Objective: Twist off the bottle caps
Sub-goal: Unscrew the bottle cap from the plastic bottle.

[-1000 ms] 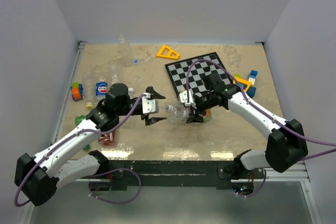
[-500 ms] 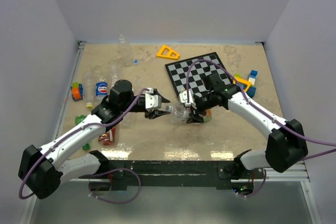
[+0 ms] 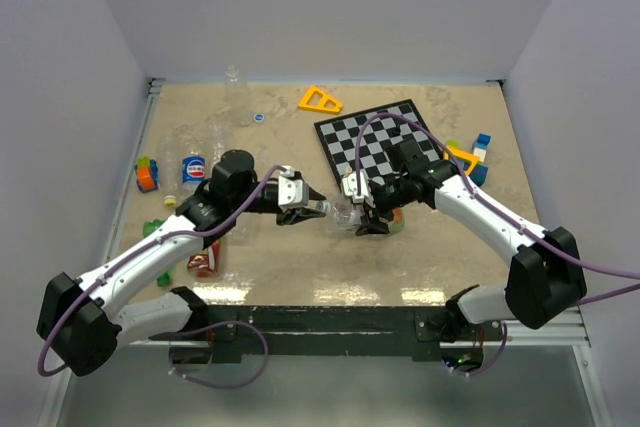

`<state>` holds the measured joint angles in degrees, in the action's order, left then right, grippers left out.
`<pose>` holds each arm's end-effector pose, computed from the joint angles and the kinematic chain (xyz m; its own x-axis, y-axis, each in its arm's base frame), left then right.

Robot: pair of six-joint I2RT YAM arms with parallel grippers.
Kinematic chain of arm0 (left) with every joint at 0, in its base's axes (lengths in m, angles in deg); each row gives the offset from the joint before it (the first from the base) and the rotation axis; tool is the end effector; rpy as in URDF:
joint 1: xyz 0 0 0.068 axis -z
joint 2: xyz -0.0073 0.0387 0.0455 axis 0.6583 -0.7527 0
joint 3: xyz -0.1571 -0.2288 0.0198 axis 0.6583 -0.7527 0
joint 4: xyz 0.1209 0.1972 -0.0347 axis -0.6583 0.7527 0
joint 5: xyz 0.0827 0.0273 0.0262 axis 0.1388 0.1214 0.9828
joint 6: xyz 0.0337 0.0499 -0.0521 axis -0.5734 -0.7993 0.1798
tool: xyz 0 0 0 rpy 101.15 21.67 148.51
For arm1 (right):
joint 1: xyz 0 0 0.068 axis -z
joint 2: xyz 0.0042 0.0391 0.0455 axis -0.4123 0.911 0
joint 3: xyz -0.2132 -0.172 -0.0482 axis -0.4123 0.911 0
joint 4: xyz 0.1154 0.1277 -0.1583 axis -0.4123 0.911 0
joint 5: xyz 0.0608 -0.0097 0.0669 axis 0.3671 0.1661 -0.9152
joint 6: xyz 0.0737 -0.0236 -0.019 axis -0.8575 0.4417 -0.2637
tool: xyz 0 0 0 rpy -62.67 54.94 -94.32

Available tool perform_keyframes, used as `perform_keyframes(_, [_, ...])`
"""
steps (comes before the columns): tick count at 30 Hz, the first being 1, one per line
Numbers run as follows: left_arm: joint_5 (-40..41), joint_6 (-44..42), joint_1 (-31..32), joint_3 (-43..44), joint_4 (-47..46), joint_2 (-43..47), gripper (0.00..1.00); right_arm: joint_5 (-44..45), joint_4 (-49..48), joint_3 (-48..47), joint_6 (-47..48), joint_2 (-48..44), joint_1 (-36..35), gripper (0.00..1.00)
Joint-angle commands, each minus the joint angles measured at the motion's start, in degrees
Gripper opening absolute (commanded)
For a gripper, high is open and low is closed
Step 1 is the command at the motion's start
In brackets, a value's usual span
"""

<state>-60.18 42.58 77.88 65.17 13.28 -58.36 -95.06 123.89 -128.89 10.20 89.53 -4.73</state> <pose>0.1579 -0.1804 0.3092 0.1608 0.2107 -0.9642 0.9836 0.0467 0.1742 0.1958 0.1652 0.2497 0.1864 -0.5891 -0.7862 -0.9811 -0.1545 -0.1168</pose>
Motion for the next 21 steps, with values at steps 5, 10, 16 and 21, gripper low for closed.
perform_keyframes(5, [2.6, 17.2, -0.1, 5.8, 3.8, -0.2, 0.00, -1.1, -0.4, -0.9, 0.7, -0.9, 0.1, 0.09])
perform_keyframes(10, [16.0, 49.4, -0.2, 11.7, 15.2, -1.0, 0.00, -1.0, -0.5, -0.9, 0.6, -0.7, 0.1, 0.09])
perform_keyframes(16, [17.0, 56.6, -0.1, 8.1, 12.9, 1.9, 0.00, -1.0, -0.4, -1.0, 0.7, -0.3, -0.2, 0.09])
perform_keyframes(21, [17.7, 53.7, -0.1, 9.3, 13.0, 1.2, 0.10, -0.8, -0.8, -0.9, 0.3, -0.7, -0.2, 0.09])
